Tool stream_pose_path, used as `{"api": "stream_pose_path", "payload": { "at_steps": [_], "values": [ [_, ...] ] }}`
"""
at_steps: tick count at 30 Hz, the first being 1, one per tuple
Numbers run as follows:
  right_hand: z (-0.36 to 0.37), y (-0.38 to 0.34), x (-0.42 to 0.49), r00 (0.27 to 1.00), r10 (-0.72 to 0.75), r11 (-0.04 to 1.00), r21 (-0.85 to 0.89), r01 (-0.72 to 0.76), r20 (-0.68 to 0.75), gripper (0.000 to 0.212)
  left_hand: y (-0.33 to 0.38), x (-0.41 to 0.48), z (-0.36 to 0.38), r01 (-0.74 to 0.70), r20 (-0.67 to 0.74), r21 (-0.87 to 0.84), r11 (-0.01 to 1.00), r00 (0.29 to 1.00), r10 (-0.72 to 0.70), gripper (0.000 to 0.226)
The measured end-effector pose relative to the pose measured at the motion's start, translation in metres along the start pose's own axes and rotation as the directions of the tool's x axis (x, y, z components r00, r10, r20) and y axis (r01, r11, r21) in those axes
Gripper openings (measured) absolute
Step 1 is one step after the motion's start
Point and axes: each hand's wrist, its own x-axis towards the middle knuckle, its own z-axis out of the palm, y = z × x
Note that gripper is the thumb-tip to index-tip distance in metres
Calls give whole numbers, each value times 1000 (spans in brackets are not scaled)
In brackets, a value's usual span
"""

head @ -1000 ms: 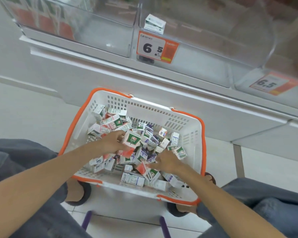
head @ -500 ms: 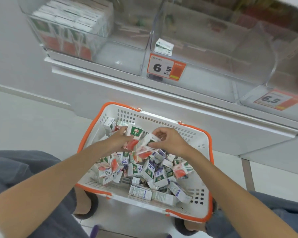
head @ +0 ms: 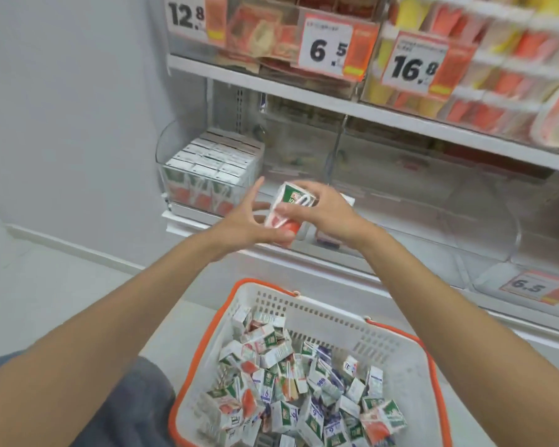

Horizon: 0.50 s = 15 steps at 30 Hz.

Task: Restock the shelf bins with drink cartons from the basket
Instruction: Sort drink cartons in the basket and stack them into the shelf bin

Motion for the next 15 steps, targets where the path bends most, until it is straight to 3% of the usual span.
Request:
{"api": "stream_pose_path", "payload": {
  "at_steps": [2,5,6,8,10,12,15],
  "values": [
    [-1,-16,30,985,-79,996,-53,71,-154,59,11,12,-29,-109,-94,360,926,984,152,122],
    [7,-20,73,960,-126,988,-117,99,-250,65,0,25,-66,-29,-166,828,559,942,293,103],
    [10,-17,86,954,-120,981,-182,71,-273,71,-9,28,-75,14,-152,899,437,947,284,98],
    [18,-9,104,947,-104,962,-272,18,-303,75,-27,30,-88,45,-122,951,304,964,238,95],
    [29,1,117,962,-80,956,-294,-1,-262,77,-41,31,-95,41,-101,967,252,968,229,96],
    [39,11,126,991,-43,938,-347,-5,-130,81,-48,32,-96,27,-90,971,239,963,254,96],
    [45,16,133,975,174,951,-280,-130,139,81,-51,34,-95,13,-93,960,281,957,276,94]
  ]
}}
